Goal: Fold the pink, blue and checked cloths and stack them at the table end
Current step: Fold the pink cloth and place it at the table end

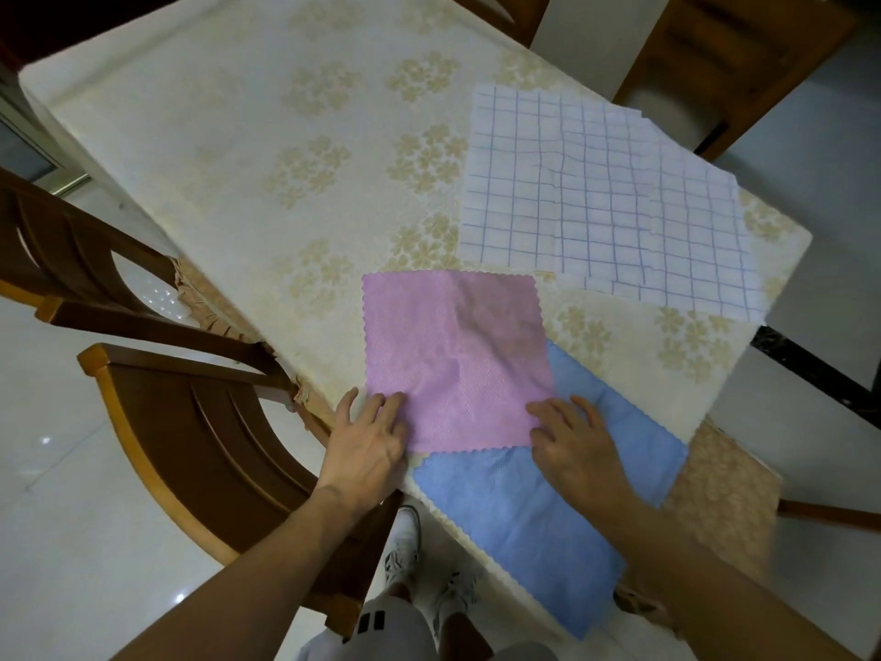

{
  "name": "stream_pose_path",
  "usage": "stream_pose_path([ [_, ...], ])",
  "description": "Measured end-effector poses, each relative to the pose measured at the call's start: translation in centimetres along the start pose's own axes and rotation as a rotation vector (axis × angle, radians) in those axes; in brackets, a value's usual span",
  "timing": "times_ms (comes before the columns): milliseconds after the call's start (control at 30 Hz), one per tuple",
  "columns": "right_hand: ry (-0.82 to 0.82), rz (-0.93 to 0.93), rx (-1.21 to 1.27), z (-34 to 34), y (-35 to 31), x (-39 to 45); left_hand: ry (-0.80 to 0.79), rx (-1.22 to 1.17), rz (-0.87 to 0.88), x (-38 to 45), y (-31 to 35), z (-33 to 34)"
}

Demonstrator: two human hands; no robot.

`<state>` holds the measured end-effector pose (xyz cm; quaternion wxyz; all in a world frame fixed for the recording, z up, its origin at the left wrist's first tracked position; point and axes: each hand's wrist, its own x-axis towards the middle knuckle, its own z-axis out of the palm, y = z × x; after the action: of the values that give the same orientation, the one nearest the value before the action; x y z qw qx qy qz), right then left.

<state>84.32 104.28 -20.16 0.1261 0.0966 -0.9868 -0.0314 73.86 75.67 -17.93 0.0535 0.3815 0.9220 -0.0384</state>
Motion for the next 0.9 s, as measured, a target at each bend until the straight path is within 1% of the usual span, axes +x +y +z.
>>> stream_pose_path([
  [167,0.068,0.017,-0.001,-1.4,-0.7,-0.6,0.115,-0.055,-0.015,-0.7,-0.6,-1.2],
  [300,0.132,0.017,-0.013,-2.9,-0.8,-1.4,0.176,-0.06,-0.005,-1.7,-0.3,-2.8],
  [467,0.172,-0.005,-0.023,-4.4,0.2,-3.9,0.203,-0.02,0.004,-3.7,1.1,-4.0],
  [600,0.211,-0.026,0.021,-5.3,1.0,-6.7,0.203,-0.024,-0.05,-6.3,4.2,-5.1],
  [800,0.268,-0.083,0.074,-7.9,1.9,-11.6,0.181,0.02,-0.073,-10.5,10.0,-5.8],
  [900,0.295,-0.101,0.089,-8.5,2.6,-13.3,0.203,0.036,-0.07,-12.4,12.3,-6.2],
])
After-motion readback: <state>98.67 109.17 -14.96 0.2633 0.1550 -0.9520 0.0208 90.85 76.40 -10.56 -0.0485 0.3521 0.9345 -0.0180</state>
